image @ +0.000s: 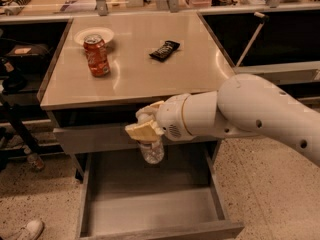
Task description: Pick water bottle from middle drawer and place on counter
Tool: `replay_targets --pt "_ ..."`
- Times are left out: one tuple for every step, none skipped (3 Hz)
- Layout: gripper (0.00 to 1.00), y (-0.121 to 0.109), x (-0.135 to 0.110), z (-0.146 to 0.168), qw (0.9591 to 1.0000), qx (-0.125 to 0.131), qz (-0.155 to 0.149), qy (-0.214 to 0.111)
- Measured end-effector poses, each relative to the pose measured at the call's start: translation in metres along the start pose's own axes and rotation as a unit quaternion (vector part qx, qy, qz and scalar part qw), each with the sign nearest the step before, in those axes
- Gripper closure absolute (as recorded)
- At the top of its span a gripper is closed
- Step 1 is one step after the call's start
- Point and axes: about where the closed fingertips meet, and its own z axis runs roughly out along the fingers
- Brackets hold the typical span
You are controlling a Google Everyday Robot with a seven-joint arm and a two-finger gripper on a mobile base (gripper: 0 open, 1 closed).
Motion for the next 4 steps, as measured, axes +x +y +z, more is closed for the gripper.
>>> replay_targets --pt "1.00 -0.001 -0.038 -0.026 0.9996 0.023 -0.018 -0.002" --pt "1.00 -0.006 -0.069 -0.050 0.9985 0.043 -0.034 -0.004" --pt "1.00 -0.006 -0.069 -0.050 0.9985 0.043 -0.034 -0.004" --pt "1.00 -0.026 -0.081 -0.061 0.9987 0.050 -0.006 -0.011"
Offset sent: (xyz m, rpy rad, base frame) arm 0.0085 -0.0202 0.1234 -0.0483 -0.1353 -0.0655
